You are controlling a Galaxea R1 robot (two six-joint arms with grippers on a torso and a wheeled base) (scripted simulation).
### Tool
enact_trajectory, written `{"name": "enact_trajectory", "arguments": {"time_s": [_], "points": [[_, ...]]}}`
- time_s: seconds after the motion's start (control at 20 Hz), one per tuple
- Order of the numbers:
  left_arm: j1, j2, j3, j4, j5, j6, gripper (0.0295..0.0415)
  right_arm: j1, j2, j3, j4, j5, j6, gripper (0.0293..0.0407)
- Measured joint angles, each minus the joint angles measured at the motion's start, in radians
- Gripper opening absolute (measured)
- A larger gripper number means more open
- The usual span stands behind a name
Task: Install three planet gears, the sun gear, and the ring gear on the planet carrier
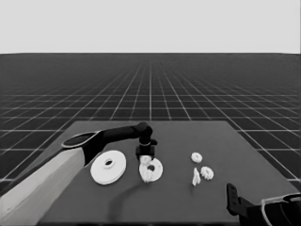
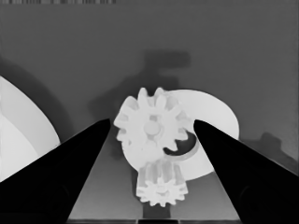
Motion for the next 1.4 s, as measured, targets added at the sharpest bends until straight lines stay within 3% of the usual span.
{"name": "enact_trajectory", "arguments": {"time_s": [0.15, 0.5, 0.55, 0.6, 0.7, 0.8, 1.0, 1.05, 1.1, 1.25, 1.4], "points": [[-0.111, -0.040, 0.117, -0.091, 0.066, -0.063, 0.0385, 0.000, 0.000, 0.000, 0.000, 0.000, 0.000, 0.0385], [-0.140, -0.043, 0.126, -0.119, 0.077, -0.068, 0.0385, 0.000, 0.000, 0.000, 0.000, 0.000, 0.000, 0.0385], [-0.216, -0.307, 0.590, -0.050, -0.257, 0.412, 0.0408, 0.000, 0.000, 0.000, 0.000, 0.000, 0.000, 0.0385], [-0.316, -0.694, 1.013, -0.008, -0.462, 0.830, 0.0414, 0.000, 0.000, 0.000, 0.000, 0.000, 0.000, 0.0385], [-0.411, -1.143, 1.412, 0.032, -0.652, 1.227, 0.0392, 0.000, 0.000, 0.000, 0.000, 0.000, 0.000, 0.0385], [-0.442, -1.288, 1.553, 0.045, -0.718, 1.364, 0.0386, 0.000, 0.000, 0.000, 0.000, 0.000, 0.000, 0.0385], [-0.457, -1.352, 1.618, 0.052, -0.749, 1.428, 0.0385, 0.000, 0.000, 0.000, 0.000, 0.000, 0.000, 0.0385], [-0.457, -1.356, 1.621, 0.052, -0.750, 1.431, 0.0385, 0.316, 0.235, -0.300, 0.415, -0.151, 0.342, 0.0396], [-0.458, -1.358, 1.623, 0.052, -0.751, 1.433, 0.0385, 0.400, 0.418, -0.648, 0.512, -0.197, 0.444, 0.0393], [-0.459, -1.360, 1.625, 0.052, -0.752, 1.436, 0.0385, 0.392, 0.678, -1.197, 0.573, -0.261, 0.463, 0.0385], [-0.459, -1.360, 1.626, 0.052, -0.753, 1.436, 0.0385, 0.388, 0.755, -1.363, 0.585, -0.275, 0.438, 0.0385]]}}
